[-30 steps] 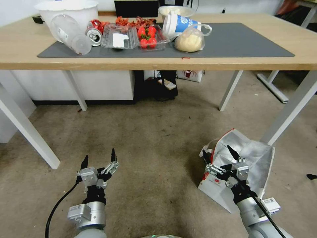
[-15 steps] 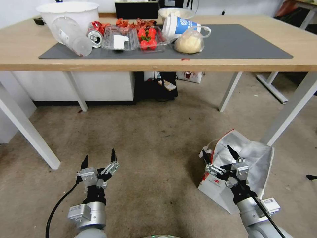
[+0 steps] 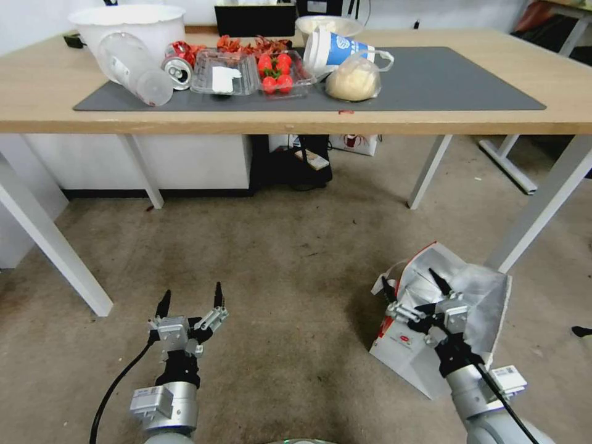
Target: Pick up the food delivery bag from the floor and place it on the table.
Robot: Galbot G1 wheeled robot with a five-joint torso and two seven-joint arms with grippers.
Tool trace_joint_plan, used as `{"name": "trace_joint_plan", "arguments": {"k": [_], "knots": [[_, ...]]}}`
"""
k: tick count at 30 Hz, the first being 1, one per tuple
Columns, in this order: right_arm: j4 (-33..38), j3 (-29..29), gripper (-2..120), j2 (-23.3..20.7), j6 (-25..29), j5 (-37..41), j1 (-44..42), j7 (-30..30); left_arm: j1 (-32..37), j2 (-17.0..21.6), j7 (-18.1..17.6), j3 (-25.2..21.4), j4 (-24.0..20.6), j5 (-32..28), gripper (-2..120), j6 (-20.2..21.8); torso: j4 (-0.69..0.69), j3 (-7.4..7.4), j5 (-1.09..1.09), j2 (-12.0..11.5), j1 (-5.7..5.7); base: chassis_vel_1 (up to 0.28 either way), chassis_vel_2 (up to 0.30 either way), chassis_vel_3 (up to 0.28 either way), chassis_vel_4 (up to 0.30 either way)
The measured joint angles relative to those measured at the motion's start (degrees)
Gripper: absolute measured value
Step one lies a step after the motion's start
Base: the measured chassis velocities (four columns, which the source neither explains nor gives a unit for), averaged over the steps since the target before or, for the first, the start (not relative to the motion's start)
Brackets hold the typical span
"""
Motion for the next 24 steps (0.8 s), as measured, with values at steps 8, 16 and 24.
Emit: {"name": "trace_joint_plan", "arguments": {"k": [8, 16, 24], "knots": [[2.29, 4.51, 100, -8.37, -22.34, 11.84, 4.61, 19.77, -0.22, 0.19, -0.26, -0.06, -0.19, -0.48, 100, 0.49, 0.01, 0.00, 0.02, 0.04, 0.01, 0.000, 0.000, 0.000, 0.000], [-2.67, 10.80, 100, -16.24, -37.16, 23.70, 7.60, 24.68, -0.11, 0.28, -0.20, 0.23, -0.43, -0.49, 100, 0.51, 0.00, 0.01, 0.01, 0.06, 0.01, 0.000, 0.000, 0.000, 0.000], [-9.91, 8.11, 100, -19.14, -40.07, 28.75, 9.41, 28.77, -0.13, 0.70, -1.14, 0.16, -0.85, -1.17, 100, 0.92, -0.01, 0.00, 0.00, 0.08, 0.01, 0.000, 0.000, 0.000, 0.000]]}}
